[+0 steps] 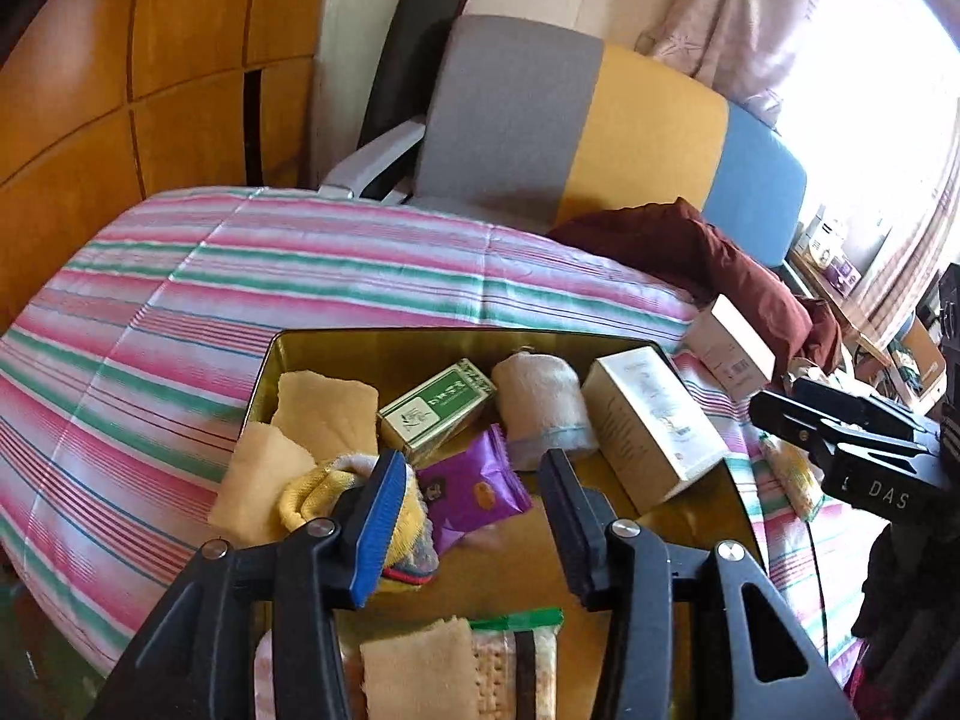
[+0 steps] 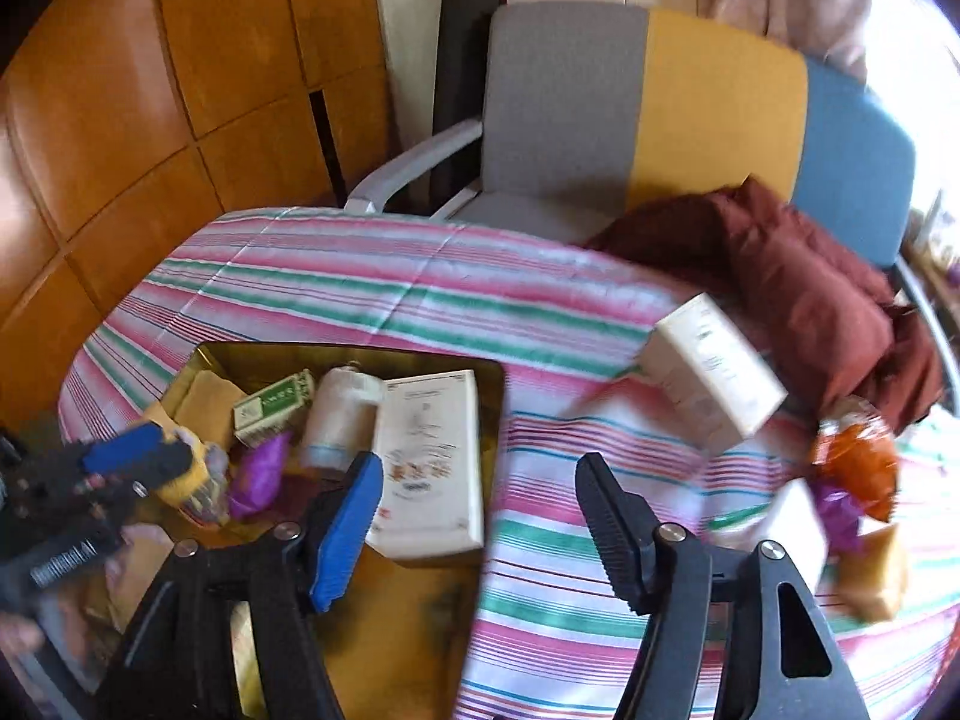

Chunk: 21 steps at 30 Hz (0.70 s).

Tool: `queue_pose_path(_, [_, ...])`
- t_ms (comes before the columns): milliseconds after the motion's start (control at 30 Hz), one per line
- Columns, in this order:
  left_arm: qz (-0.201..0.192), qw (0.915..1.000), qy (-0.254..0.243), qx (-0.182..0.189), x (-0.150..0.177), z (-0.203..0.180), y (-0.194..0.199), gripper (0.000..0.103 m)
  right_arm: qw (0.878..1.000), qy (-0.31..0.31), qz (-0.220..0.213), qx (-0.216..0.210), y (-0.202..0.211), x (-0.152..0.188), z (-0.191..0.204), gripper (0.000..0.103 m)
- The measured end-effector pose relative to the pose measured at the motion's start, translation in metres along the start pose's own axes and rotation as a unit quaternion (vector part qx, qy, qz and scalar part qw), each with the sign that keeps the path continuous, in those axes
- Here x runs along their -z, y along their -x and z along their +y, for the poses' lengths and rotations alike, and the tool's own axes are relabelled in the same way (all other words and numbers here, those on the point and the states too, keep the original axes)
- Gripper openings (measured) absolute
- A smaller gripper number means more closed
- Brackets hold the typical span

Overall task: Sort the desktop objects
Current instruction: 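Release the white box with the right gripper while the left drops the purple packet, then move both grippers back to the loose items, right gripper toward the white block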

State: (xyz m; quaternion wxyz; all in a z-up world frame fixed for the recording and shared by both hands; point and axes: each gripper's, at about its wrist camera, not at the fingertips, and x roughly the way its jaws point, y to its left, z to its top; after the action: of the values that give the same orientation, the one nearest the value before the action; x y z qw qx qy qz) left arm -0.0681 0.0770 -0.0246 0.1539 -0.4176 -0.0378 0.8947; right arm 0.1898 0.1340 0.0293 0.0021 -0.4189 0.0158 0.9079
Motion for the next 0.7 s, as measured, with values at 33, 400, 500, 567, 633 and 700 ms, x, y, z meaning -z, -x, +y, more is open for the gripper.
queue_pose_path(33, [-0.002,1.0000,-0.003,0.003,0.001,-0.002,0.003,0.047,1.000,0.003,-0.004,0.005,0.004,0.002,-0.003,0.073])
queue_pose_path(400, [0.014,0.9982,-0.029,0.051,0.009,-0.038,0.009,0.047,0.997,-0.063,-0.002,0.043,0.031,0.020,-0.081,0.077])
queue_pose_path(500, [0.016,0.9973,-0.040,0.060,0.010,-0.049,0.011,0.047,0.993,-0.114,-0.003,0.039,0.038,0.022,-0.114,0.075])
queue_pose_path(567, [0.019,0.9962,-0.052,0.067,0.011,-0.058,0.012,0.047,0.987,-0.152,-0.007,0.047,0.043,0.025,-0.139,0.073])
queue_pose_path(633, [0.022,0.9951,-0.066,0.070,0.012,-0.069,0.011,0.047,0.980,-0.194,-0.012,0.045,0.048,0.030,-0.164,0.067])
queue_pose_path(700, [0.028,0.9939,-0.074,0.077,0.012,-0.078,0.010,0.047,0.972,-0.228,-0.015,0.050,0.053,0.036,-0.187,0.065])
